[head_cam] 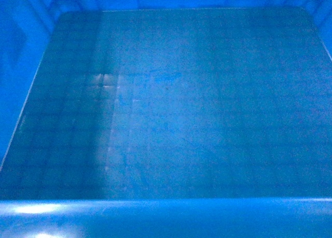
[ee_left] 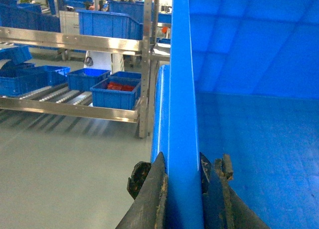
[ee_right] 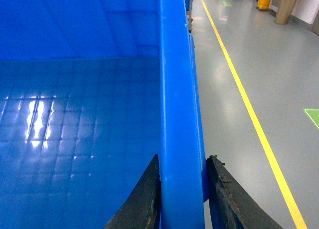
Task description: Place box next to blue box on left shelf
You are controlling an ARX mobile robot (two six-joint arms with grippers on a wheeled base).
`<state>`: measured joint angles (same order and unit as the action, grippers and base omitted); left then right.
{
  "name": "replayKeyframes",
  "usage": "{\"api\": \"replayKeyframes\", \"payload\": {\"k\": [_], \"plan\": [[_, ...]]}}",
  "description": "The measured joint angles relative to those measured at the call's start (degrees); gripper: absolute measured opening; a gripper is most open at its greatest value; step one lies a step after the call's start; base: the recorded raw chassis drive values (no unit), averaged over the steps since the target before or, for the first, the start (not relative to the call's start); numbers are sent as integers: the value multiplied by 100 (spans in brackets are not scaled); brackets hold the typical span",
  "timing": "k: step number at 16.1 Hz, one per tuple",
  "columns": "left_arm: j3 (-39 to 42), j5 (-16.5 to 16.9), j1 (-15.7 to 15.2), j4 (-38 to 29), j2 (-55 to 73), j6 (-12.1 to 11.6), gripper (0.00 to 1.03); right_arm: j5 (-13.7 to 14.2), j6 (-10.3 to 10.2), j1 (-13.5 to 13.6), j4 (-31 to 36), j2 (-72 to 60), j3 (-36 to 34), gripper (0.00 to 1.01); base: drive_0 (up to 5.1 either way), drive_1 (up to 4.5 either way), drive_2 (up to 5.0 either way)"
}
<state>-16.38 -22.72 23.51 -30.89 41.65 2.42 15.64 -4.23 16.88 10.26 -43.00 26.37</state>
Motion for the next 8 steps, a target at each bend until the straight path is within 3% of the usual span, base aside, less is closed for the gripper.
{"api": "replayKeyframes", "payload": {"k": [8], "plan": [[0, 2, 0, 9, 2, 2, 10, 0, 2, 0, -24, 0, 0, 20, -7, 399, -412]]}}
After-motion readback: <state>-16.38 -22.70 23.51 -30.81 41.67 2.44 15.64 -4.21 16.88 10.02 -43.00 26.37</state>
